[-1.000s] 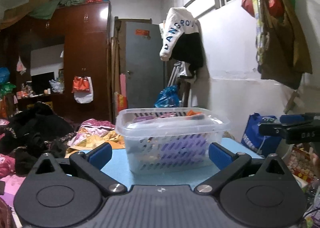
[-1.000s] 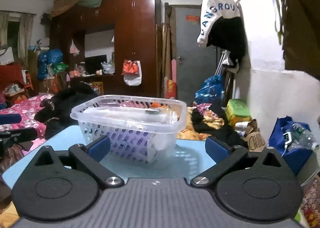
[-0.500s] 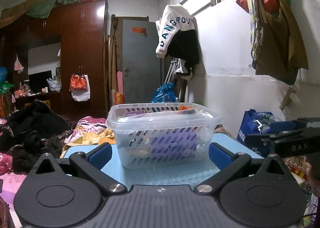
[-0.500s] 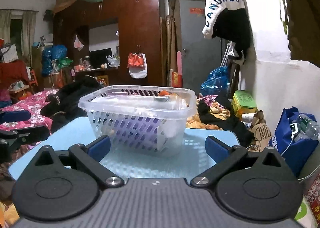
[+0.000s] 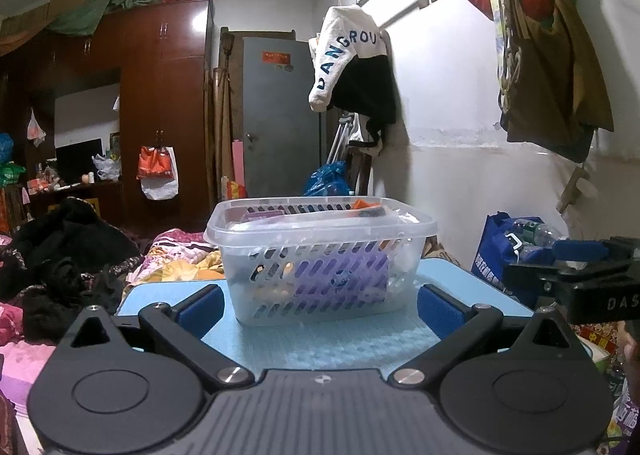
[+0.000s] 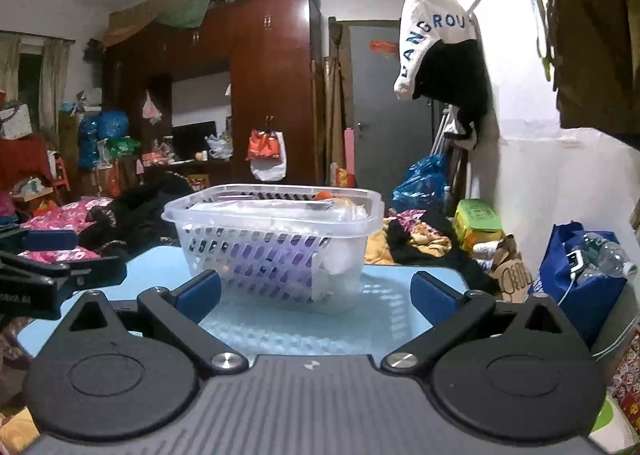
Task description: Organize objects
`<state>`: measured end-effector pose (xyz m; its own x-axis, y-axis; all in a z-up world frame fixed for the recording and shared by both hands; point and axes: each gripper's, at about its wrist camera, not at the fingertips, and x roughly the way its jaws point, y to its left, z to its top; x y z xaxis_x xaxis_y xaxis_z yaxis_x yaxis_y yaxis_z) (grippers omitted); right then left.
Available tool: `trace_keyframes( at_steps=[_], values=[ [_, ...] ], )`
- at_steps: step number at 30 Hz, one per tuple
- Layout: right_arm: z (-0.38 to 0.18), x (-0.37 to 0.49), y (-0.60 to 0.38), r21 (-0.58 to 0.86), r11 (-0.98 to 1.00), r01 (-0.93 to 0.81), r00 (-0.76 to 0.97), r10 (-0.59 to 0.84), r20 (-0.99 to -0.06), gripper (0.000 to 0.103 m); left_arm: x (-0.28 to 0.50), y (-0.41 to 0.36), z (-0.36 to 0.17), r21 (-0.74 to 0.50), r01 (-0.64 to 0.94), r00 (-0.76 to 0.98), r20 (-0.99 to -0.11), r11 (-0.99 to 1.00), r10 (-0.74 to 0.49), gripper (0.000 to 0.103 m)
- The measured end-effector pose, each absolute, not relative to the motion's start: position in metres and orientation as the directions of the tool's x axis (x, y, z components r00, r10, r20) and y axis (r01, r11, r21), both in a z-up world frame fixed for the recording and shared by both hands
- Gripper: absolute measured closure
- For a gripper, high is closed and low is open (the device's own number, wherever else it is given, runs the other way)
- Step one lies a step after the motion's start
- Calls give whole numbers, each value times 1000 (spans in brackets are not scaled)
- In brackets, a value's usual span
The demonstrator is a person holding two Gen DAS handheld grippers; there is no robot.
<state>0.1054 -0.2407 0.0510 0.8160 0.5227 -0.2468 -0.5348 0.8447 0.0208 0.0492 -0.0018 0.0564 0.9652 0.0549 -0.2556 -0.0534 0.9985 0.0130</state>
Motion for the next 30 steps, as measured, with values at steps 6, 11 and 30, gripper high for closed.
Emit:
trace_keyframes(
  at_steps=[6,11,30],
  values=[
    [52,103,-243,28,845,-534,817,524,-241,0,47,-3,57,11,-50,967,-249,999,51,0],
    [52,104,-246,38,848,-529,820,522,-237,0,47,-1,57,-1,-52,968,-247,999,51,0],
    [50,104,-246,47,842,-538,812,532,-238,0,50,-4,55,5,-43,964,-261,999,43,0]
  ],
)
